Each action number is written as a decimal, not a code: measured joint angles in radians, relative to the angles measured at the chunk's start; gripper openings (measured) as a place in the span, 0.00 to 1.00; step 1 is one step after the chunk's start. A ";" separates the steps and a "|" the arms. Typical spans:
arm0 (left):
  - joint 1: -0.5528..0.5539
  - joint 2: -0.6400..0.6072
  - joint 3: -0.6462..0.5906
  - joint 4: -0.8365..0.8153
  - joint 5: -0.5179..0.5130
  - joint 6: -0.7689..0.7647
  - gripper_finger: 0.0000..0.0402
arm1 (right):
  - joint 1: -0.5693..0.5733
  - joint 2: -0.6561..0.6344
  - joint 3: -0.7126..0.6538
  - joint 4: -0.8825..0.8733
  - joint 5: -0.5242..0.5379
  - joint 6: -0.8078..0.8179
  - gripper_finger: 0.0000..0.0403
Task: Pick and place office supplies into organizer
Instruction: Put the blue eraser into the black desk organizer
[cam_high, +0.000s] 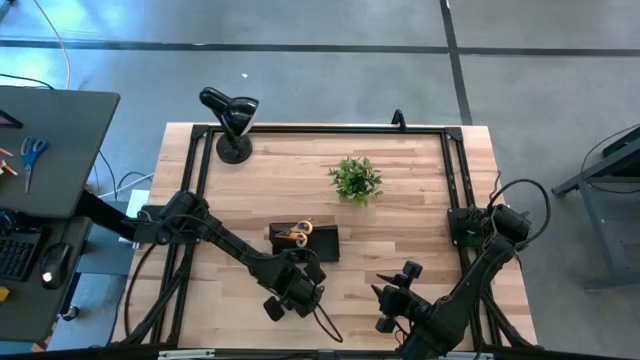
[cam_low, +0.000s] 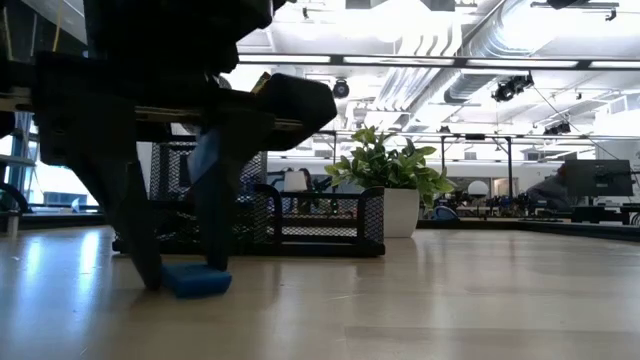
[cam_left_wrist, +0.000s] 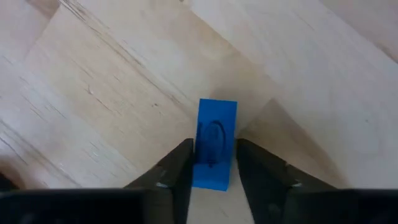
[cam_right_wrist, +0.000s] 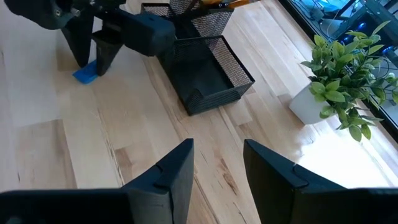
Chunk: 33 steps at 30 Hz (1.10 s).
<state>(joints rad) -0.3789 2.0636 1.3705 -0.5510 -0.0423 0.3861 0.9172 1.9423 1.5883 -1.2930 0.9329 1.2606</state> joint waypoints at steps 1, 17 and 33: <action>0.001 0.000 0.000 0.001 0.001 -0.001 0.25 | 0.000 0.000 0.000 0.000 0.000 0.000 0.33; 0.008 -0.024 0.168 -0.451 -0.194 -0.102 0.13 | 0.000 0.000 0.000 0.000 0.000 -0.001 0.33; 0.018 -0.055 0.074 -0.255 0.053 -0.079 0.14 | 0.002 0.000 0.000 0.022 0.000 -0.003 0.33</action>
<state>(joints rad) -0.3611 2.0085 1.4446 -0.8057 0.0107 0.3075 0.9195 1.9423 1.5883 -1.2713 0.9325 1.2579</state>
